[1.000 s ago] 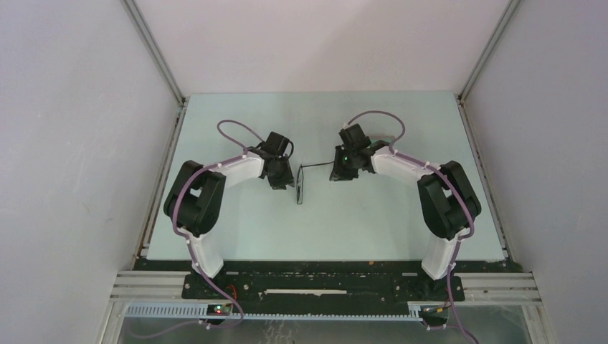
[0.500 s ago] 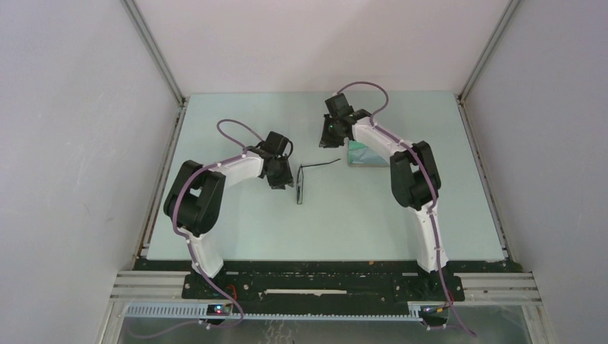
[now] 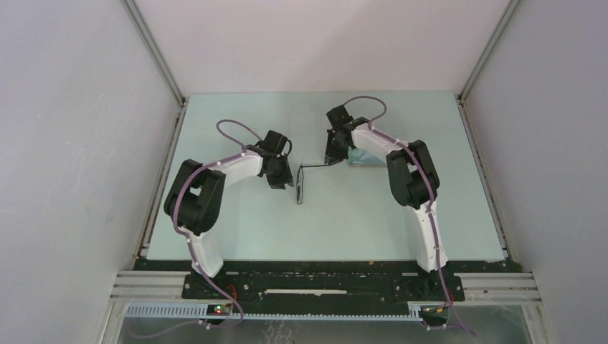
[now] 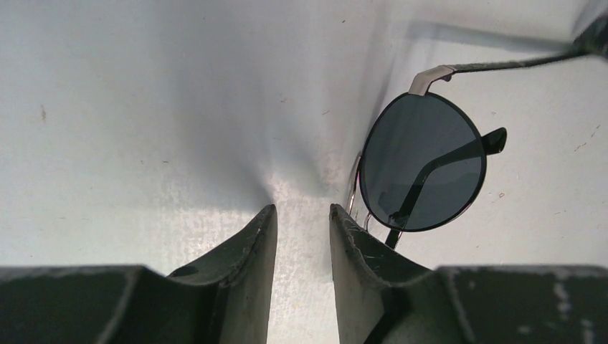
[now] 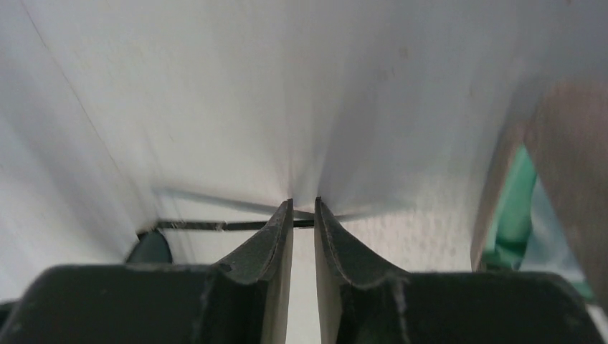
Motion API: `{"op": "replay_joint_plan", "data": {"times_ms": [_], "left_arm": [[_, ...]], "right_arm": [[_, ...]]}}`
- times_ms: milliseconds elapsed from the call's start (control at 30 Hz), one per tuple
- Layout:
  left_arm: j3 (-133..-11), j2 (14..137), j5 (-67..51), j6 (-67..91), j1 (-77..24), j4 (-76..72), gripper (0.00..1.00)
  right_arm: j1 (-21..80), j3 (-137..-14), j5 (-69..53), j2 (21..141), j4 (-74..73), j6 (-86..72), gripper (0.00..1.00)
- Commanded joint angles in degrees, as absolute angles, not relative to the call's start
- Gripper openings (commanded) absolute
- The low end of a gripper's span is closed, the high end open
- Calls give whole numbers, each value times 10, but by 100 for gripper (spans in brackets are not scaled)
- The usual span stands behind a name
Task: Organize the sunglasses
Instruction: Fold the sunglasses at the center of the board.
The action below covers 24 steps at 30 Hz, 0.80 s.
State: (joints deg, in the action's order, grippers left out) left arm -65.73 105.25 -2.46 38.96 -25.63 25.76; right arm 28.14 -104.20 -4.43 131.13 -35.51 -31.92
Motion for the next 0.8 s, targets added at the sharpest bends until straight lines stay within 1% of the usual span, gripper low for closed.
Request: {"op": "replay_joint_plan", "data": {"times_ms": [0,333,567,767], "left_arm": [[-665,1076,-44,383,-255,272,38],[-646,1075,-64,399,-272,252,38],[-652,1077,-67,404,-288,248,38],[-659,1080,-69,408,-297,247,38]], "right_arm": [[294,-966,-64,1250,-347,-314,25],[328,-847,-114,1178,-311,-344,24],[360,-858,-142,1168,-319,-333,24],[368,-868,-157,1170,-326,-328,24]]}}
